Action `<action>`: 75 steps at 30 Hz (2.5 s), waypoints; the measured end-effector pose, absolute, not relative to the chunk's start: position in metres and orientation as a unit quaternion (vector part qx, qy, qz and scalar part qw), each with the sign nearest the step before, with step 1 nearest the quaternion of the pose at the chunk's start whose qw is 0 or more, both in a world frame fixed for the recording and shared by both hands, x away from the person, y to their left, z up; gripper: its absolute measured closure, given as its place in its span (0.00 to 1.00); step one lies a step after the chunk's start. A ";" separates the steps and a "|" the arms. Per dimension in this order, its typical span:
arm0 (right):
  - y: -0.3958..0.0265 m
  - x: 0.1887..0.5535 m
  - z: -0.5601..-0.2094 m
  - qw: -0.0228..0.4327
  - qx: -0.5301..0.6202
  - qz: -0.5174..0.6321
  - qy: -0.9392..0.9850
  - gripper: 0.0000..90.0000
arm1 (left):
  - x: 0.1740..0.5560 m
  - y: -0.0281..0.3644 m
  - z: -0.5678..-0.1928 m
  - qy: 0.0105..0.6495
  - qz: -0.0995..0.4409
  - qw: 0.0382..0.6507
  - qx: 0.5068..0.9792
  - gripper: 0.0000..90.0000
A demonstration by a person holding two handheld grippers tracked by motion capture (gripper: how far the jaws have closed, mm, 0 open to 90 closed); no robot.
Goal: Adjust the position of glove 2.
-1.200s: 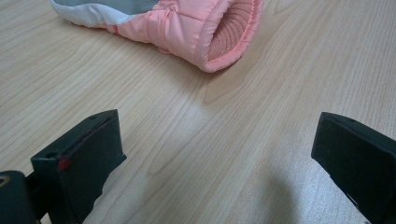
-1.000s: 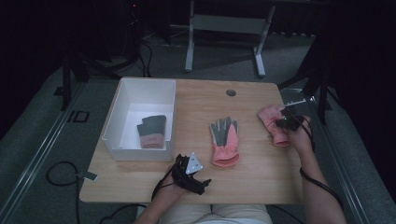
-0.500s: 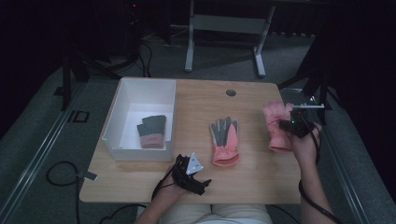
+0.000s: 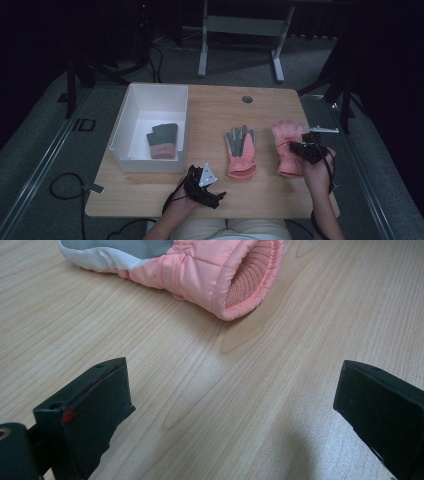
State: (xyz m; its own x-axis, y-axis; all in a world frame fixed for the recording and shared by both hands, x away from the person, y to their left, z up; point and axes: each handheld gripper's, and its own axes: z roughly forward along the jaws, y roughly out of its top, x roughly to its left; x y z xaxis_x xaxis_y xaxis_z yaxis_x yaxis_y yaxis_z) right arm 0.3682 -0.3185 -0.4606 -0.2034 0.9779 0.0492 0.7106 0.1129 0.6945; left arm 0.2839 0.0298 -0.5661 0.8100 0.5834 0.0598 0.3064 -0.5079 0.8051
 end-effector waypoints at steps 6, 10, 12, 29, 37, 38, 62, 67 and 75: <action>-0.314 0.371 -0.476 0.211 0.601 0.302 0.709 0.96 | 0.283 0.030 -0.566 0.260 0.164 0.421 0.853 0.02; -0.313 0.376 -0.483 0.208 0.607 0.296 0.708 0.96 | 0.282 0.030 -0.566 0.257 0.167 0.420 0.854 0.02; -0.314 0.379 -0.488 0.207 0.611 0.290 0.707 0.96 | 0.282 0.029 -0.567 0.259 0.167 0.421 0.853 0.02; -0.314 0.391 -0.524 0.197 0.600 0.277 0.724 0.86 | 0.282 0.029 -0.567 0.255 0.166 0.418 0.856 0.02; -0.326 0.389 -0.494 0.207 0.513 0.283 0.784 0.68 | 0.282 0.029 -0.567 0.256 0.164 0.419 0.856 0.02; -0.327 0.389 -0.492 0.207 0.503 0.278 0.792 0.66 | 0.282 0.029 -0.567 0.255 0.167 0.417 0.856 0.02; -0.328 0.394 -0.530 0.202 0.505 0.289 0.788 0.94 | 0.281 0.029 -0.566 0.253 0.169 0.418 0.856 0.02; -0.330 0.393 -0.521 0.202 0.512 0.302 0.779 0.95 | 0.282 0.030 -0.566 0.250 0.170 0.416 0.857 0.02; -0.326 0.388 -0.496 0.221 0.527 0.306 0.762 0.95 | 0.282 0.030 -0.566 0.251 0.170 0.416 0.858 0.02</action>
